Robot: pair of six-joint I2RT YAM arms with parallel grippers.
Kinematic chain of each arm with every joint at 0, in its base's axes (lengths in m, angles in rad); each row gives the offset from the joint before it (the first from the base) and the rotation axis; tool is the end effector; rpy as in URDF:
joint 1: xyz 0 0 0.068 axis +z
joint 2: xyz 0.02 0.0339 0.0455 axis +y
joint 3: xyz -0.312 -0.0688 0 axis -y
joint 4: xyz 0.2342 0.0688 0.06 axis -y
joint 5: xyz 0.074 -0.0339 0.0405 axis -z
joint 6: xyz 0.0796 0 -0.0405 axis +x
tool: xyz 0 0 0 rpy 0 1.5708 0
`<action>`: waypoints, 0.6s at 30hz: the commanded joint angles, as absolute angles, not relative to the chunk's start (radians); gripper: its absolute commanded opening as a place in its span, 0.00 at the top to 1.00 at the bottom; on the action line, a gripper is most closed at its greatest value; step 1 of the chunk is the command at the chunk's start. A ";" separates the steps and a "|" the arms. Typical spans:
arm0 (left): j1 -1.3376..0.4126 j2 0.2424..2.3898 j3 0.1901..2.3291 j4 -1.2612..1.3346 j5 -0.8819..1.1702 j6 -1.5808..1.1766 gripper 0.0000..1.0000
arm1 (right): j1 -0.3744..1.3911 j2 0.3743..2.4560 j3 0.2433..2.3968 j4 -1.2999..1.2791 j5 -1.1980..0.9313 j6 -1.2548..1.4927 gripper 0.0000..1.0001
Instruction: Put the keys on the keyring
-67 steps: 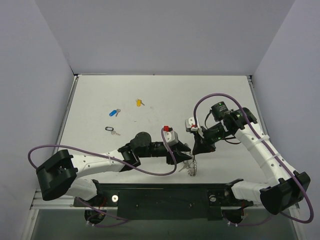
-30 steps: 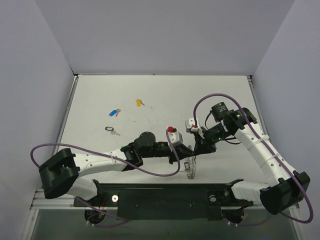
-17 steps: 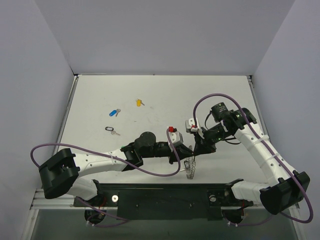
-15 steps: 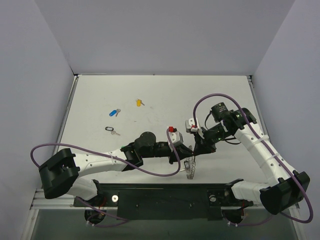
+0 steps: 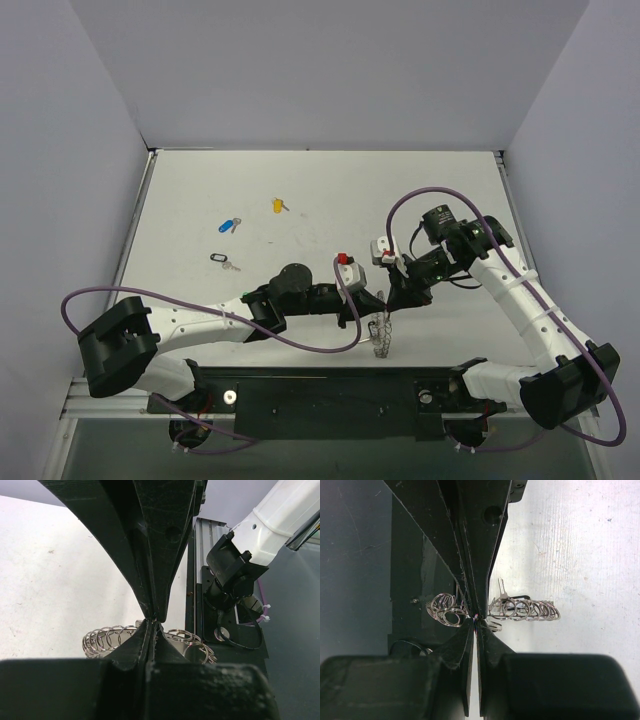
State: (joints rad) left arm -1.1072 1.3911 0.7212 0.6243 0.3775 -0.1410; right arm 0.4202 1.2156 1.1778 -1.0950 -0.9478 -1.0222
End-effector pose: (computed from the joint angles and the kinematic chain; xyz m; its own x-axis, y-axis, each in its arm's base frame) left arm 0.1226 -0.3109 0.3153 -0.1602 0.0282 -0.9867 0.9834 0.0912 -0.1570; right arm 0.1552 0.1402 0.3481 0.0403 -0.5273 -0.8487 -0.9936 -0.1107 0.0217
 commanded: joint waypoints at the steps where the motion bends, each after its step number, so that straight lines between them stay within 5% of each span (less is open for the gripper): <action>1: -1.115 1.391 0.747 0.627 0.362 -0.147 1.00 | 0.423 1.187 1.169 -1.082 -1.040 -1.002 1.00; 3: -1.115 1.371 0.715 0.661 0.333 -0.153 1.00 | 0.420 1.180 1.160 -1.063 -1.052 -0.988 0.99; 6: -1.118 1.325 0.661 0.727 0.281 -0.167 1.00 | 0.410 1.164 1.143 -1.051 -1.075 -0.982 0.74; 8: -1.118 1.298 0.629 0.778 0.261 -0.175 1.00 | 0.399 1.155 1.137 -1.046 -1.101 -0.977 0.66; 18: -1.114 1.221 0.503 1.017 0.241 -0.313 1.00 | 0.321 1.123 1.097 -1.037 -1.236 -1.069 0.54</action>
